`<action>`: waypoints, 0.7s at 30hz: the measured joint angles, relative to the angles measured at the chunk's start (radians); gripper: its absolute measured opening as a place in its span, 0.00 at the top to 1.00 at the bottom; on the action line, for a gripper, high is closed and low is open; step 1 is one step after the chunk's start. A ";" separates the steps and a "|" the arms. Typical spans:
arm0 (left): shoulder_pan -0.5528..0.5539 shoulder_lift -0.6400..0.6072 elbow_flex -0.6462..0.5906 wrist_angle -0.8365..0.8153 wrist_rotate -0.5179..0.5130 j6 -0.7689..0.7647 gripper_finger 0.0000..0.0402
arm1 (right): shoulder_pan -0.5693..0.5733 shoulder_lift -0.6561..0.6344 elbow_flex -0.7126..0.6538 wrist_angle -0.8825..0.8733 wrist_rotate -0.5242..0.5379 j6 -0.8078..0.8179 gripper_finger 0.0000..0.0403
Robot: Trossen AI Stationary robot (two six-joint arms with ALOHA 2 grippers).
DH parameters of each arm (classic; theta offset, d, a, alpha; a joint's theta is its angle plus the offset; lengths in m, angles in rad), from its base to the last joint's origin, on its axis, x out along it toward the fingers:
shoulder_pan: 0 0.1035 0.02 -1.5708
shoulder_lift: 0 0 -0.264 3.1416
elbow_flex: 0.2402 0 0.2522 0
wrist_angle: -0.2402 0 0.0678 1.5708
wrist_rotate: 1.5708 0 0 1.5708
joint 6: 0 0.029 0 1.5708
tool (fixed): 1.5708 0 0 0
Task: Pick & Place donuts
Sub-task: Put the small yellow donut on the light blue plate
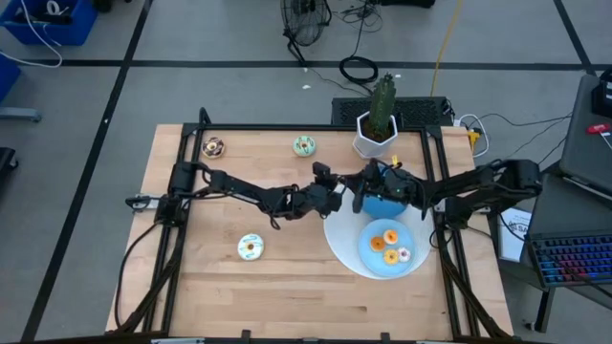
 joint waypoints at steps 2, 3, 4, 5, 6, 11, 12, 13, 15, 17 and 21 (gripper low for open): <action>-0.016 -0.016 0.000 -0.007 -0.014 -0.094 0.83 | 0.006 -0.019 0.000 -0.011 -0.022 -0.008 0.97; -0.024 -0.031 0.000 -0.021 -0.017 -0.134 0.83 | 0.007 -0.034 0.000 -0.020 -0.036 -0.012 0.97; -0.034 -0.050 0.000 -0.042 -0.014 -0.162 0.83 | 0.010 -0.053 0.000 -0.034 -0.050 -0.021 0.98; -0.044 -0.073 0.000 -0.065 -0.007 -0.184 0.83 | 0.018 -0.075 0.000 -0.050 -0.058 -0.028 0.98; -0.054 -0.099 0.000 -0.092 0.010 -0.204 0.83 | 0.027 -0.099 -0.001 -0.067 -0.064 -0.033 0.99; -0.107 -0.212 -0.021 -0.169 0.127 -0.331 0.83 | 0.086 -0.256 -0.012 -0.207 -0.101 -0.048 0.99; -0.116 -0.233 -0.031 -0.170 0.152 -0.352 0.83 | 0.102 -0.292 -0.013 -0.245 -0.096 -0.047 0.99; -0.125 -0.253 -0.041 -0.173 0.176 -0.370 0.83 | 0.120 -0.327 -0.014 -0.287 -0.091 -0.047 0.99; -0.143 -0.283 -0.062 -0.190 0.205 -0.401 0.83 | 0.152 -0.394 -0.020 -0.395 -0.061 -0.035 1.00; -0.166 -0.304 -0.079 -0.186 0.222 -0.421 0.83 | 0.182 -0.449 -0.026 -0.518 -0.038 -0.001 1.00; -0.206 -0.331 -0.117 -0.203 0.198 -0.427 0.83 | 0.235 -0.558 -0.018 -0.730 -0.042 0.114 1.00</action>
